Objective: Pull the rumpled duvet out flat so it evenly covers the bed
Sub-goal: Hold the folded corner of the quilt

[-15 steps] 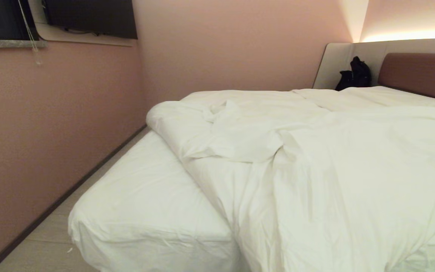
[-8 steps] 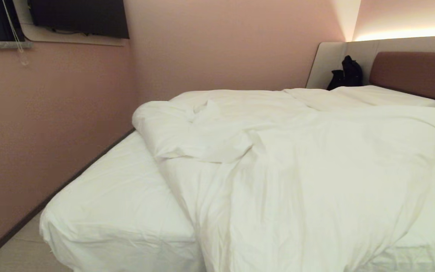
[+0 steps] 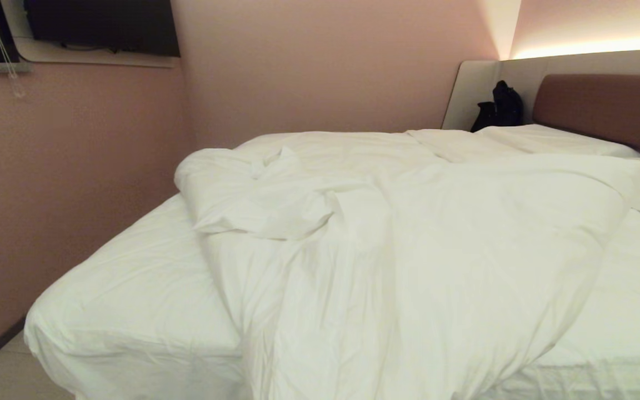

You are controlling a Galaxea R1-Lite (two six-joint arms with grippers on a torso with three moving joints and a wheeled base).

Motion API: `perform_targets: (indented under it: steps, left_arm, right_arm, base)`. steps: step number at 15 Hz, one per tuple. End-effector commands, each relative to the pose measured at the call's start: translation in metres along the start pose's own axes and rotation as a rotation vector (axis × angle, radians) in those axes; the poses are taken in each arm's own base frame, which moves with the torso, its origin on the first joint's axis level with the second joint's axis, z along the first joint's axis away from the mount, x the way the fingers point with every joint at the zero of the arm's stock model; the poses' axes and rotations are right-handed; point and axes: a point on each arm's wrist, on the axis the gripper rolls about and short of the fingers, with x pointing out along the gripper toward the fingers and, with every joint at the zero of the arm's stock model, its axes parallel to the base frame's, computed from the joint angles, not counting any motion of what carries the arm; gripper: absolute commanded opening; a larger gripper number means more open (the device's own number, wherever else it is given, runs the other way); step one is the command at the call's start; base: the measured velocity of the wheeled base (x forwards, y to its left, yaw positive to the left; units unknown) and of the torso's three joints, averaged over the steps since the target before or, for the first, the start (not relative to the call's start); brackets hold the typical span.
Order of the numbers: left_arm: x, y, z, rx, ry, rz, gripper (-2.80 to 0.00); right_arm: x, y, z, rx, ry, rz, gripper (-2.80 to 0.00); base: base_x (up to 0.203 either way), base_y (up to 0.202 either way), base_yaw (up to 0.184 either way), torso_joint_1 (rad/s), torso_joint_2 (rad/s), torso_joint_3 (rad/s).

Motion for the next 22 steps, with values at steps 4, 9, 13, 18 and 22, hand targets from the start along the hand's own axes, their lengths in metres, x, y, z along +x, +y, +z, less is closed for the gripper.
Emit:
perform_targets:
  steps: [4, 9, 13, 18, 22]
  left_arm:
    - [0.000, 0.000, 0.000, 0.008, 0.004, 0.002, -2.80]
    - [0.000, 0.000, 0.000, 0.007, 0.001, 0.002, -2.80]
    - [0.000, 0.000, 0.002, 0.008, -0.005, 0.004, -2.80]
    - [-0.016, 0.000, 0.040, -0.010, -0.079, -0.025, -2.80]
    - [-0.016, 0.000, 0.072, -0.098, -0.029, -0.090, -2.80]
  right_arm:
    - [0.000, 0.000, 0.000, 0.001, -0.001, 0.000, -2.80]
    - [0.000, 0.000, 0.000, 0.001, -0.001, 0.000, -2.80]
    - [0.000, 0.000, 0.000, 0.003, 0.001, 0.000, -2.80]
    - [0.000, 0.000, 0.000, 0.004, 0.001, -0.001, -2.80]
    - [0.000, 0.000, 0.000, 0.003, 0.001, 0.000, -2.80]
  base:
    - [0.000, 0.000, 0.000, 0.000, 0.00, 0.000]
    - [0.000, 0.000, 0.000, 0.000, 0.00, 0.000]
    - [0.000, 0.000, 0.000, 0.000, 0.00, 0.000]
    - [0.000, 0.000, 0.000, 0.000, 0.00, 0.000]
    - [0.000, 0.000, 0.000, 0.000, 0.00, 0.000]
